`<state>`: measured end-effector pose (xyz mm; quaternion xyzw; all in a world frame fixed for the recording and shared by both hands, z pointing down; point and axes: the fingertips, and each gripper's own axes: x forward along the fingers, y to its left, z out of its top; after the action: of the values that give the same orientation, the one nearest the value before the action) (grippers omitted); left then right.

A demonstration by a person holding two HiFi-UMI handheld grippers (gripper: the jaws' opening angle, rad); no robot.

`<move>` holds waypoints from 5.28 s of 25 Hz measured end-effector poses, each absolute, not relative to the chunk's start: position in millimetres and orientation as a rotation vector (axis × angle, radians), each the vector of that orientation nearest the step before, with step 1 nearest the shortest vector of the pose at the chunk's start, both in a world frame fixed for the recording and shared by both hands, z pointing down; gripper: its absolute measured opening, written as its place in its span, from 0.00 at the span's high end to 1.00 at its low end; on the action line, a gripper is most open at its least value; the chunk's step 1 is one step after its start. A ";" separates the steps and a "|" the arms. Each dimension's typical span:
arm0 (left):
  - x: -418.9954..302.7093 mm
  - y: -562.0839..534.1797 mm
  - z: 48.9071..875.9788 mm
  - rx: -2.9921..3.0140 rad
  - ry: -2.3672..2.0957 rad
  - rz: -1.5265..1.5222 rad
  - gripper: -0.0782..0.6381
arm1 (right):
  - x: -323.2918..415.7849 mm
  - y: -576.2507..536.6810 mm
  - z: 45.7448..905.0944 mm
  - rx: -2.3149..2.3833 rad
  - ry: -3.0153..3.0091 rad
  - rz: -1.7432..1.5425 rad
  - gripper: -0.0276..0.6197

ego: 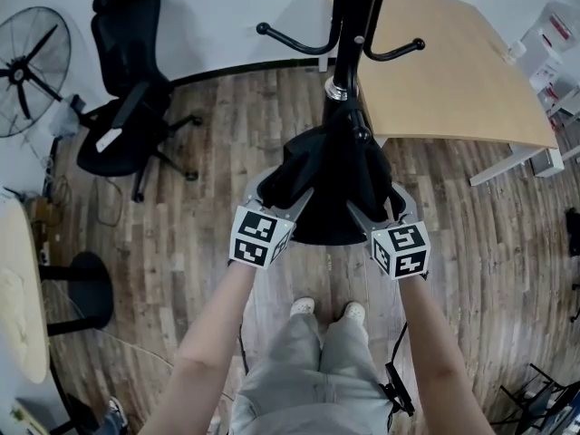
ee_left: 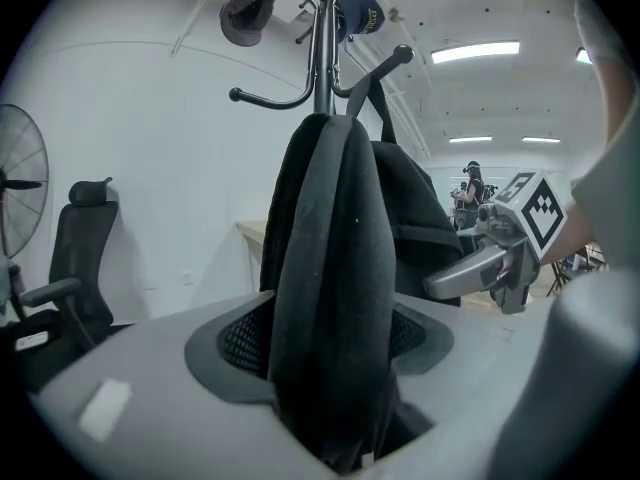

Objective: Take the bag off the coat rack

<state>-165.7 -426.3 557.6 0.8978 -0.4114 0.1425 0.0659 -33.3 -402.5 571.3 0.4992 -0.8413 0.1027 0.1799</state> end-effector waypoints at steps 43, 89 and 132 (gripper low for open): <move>-154.9 -373.6 509.9 2.676 -1.155 0.396 0.80 | -47.1 -356.6 543.7 1.336 -2.360 0.488 0.88; -64.6 -320.4 333.1 2.897 -1.189 0.162 0.80 | 42.6 -296.5 374.3 1.550 -2.406 0.218 0.90; 28.6 -312.3 231.8 3.132 -1.018 -0.103 0.80 | 131.6 -273.0 273.7 1.946 -2.306 -0.076 0.90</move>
<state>28.6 -312.3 231.8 0.9478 -0.3080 -0.0313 -0.0765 131.6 -273.0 273.7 0.6435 -0.7625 -0.0253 0.0616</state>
